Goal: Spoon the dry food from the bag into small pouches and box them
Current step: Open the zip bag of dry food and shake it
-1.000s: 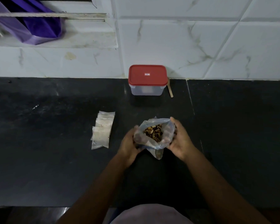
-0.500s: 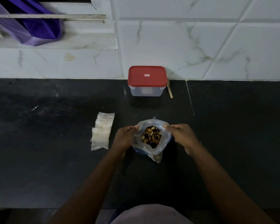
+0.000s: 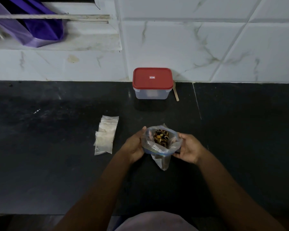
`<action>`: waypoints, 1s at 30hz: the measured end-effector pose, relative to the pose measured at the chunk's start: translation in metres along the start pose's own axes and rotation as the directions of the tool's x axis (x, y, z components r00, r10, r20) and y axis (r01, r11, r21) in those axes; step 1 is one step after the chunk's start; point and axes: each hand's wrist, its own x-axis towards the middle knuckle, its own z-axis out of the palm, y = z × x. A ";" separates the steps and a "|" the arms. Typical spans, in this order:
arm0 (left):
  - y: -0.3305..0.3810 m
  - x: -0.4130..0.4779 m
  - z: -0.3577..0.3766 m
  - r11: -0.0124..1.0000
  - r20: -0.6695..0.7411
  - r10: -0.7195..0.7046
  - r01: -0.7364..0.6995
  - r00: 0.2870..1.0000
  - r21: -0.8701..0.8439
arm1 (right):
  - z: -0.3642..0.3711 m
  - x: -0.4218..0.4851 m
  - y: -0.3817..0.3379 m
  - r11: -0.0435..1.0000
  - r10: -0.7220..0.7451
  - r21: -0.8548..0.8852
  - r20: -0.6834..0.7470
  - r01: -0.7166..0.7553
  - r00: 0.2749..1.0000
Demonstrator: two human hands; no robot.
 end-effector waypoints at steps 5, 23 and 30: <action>-0.005 -0.007 -0.014 0.934 -0.079 0.108 -0.074 0.991 0.349 | -0.006 -0.006 0.001 0.908 -0.162 -0.408 -0.142 0.092 0.976; -0.008 -0.023 -0.037 0.984 -0.087 -0.114 0.125 0.990 0.130 | -0.001 -0.018 0.014 0.968 -0.031 0.250 -0.018 0.035 0.999; -0.016 -0.019 -0.022 0.950 0.003 -0.016 0.016 1.000 -0.312 | 0.000 -0.017 0.019 0.778 0.042 0.628 -0.022 -0.019 0.999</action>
